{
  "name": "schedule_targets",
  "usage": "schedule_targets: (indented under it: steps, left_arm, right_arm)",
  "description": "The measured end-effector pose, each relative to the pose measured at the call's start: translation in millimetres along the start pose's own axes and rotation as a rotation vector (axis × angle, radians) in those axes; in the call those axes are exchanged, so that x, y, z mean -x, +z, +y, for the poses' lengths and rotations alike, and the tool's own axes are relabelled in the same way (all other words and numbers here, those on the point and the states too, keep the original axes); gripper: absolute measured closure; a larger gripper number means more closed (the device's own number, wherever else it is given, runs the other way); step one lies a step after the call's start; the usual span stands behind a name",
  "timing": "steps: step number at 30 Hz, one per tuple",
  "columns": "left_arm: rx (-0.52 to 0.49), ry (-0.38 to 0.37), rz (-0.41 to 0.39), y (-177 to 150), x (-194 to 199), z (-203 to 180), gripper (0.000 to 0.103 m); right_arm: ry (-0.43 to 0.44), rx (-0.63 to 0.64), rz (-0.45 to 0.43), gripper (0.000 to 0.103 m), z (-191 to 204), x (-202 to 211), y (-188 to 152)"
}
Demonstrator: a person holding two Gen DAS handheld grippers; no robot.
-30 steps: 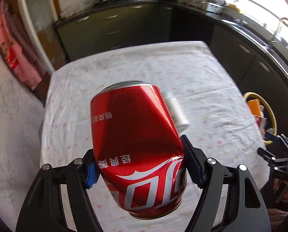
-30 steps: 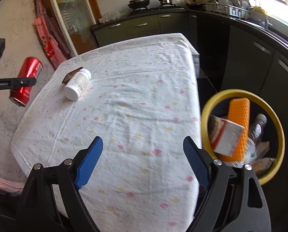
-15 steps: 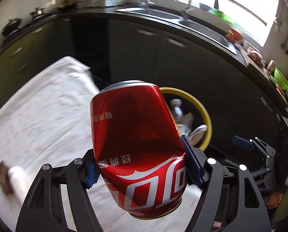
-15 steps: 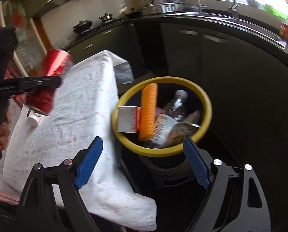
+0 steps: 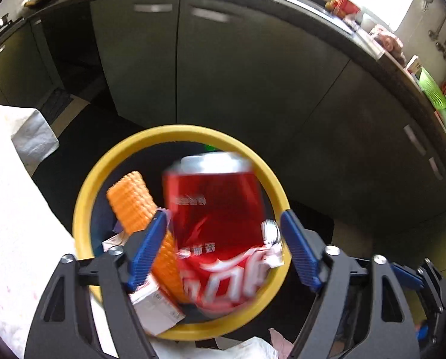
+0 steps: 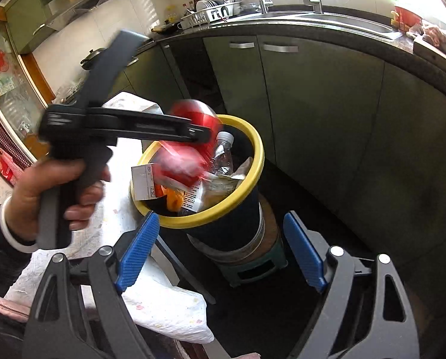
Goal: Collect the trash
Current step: 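Carry the can over the bin and open the left gripper, then grasp the white pill bottle with the right gripper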
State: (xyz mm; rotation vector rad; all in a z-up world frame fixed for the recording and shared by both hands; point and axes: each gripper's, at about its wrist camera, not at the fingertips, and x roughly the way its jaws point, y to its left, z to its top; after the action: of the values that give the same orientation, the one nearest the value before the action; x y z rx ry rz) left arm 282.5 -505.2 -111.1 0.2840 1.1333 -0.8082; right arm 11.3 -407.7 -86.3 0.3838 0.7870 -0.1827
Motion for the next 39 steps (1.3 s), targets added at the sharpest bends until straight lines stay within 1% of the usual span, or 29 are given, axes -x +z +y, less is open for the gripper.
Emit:
schedule_targets:
  steps: [2,4,7,10,11,13,15,16,19,21,24,25,26,27,28,29,31,34,35,39]
  left_arm:
    - [0.018,0.006,0.009,3,-5,0,0.022]
    - [0.035,-0.006,-0.010,1,5,3,0.022]
    - [0.050,0.000,-0.094,-11,41,13,0.021]
    - [0.082,0.011,-0.204,-39,94,26,0.019]
    - [0.095,0.011,-0.249,-53,115,33,0.016]
    - [0.121,0.030,-0.325,-80,153,48,0.014]
    - [0.157,0.061,-0.400,-113,194,67,0.008]
    - [0.171,0.077,-0.420,-127,209,76,0.008]
    - [0.253,0.166,-0.484,-179,257,118,0.005]
    - [0.308,0.236,-0.507,-214,282,144,0.005]
    - [0.405,0.402,-0.530,-275,320,182,0.005]
    - [0.424,0.444,-0.528,-289,327,191,0.005]
    - [0.439,0.483,-0.524,-305,334,203,0.005]
    - [0.457,0.529,-0.518,-321,340,212,0.005]
    - [0.468,0.552,-0.517,-330,342,218,0.005]
    - [0.482,0.580,-0.514,-344,346,226,0.005]
    - [0.495,0.600,-0.507,-362,351,237,0.005]
    - [0.515,0.591,-0.507,-381,352,249,0.005]
    - [0.515,0.581,-0.507,-384,351,252,0.005]
    - [0.496,0.574,-0.505,-384,342,252,0.005]
  right_arm:
    - [0.003,0.001,-0.002,0.022,1,0,-1]
    - [0.010,0.005,-0.003,0.022,1,2,-2]
    - [0.016,0.010,0.000,0.022,4,3,-4]
    - [0.036,0.019,0.005,0.021,7,0,-4]
    - [0.045,0.023,0.011,0.021,11,-4,-3]
    - [0.058,0.037,0.021,0.021,21,-9,-2]
    - [0.095,0.070,0.036,0.021,42,-18,0]
    - [0.111,0.081,0.041,0.021,51,-21,2]
    - [0.196,0.151,0.072,0.021,101,-39,7]
    - [0.258,0.219,0.105,0.021,148,-56,11]
    - [0.376,0.280,0.164,0.021,212,-78,17]
    - [0.429,0.303,0.193,0.021,241,-88,20]
    - [0.458,0.321,0.214,0.021,260,-94,23]
    - [0.483,0.345,0.238,0.022,285,-101,26]
    - [0.499,0.371,0.260,0.027,309,-109,30]
    - [0.501,0.388,0.278,0.031,326,-115,32]
    - [0.499,0.426,0.347,0.034,366,-134,39]
    - [0.460,0.453,0.445,0.040,400,-160,42]
    - [0.451,0.462,0.494,0.041,413,-171,41]
    - [0.392,0.483,0.579,0.043,429,-190,31]
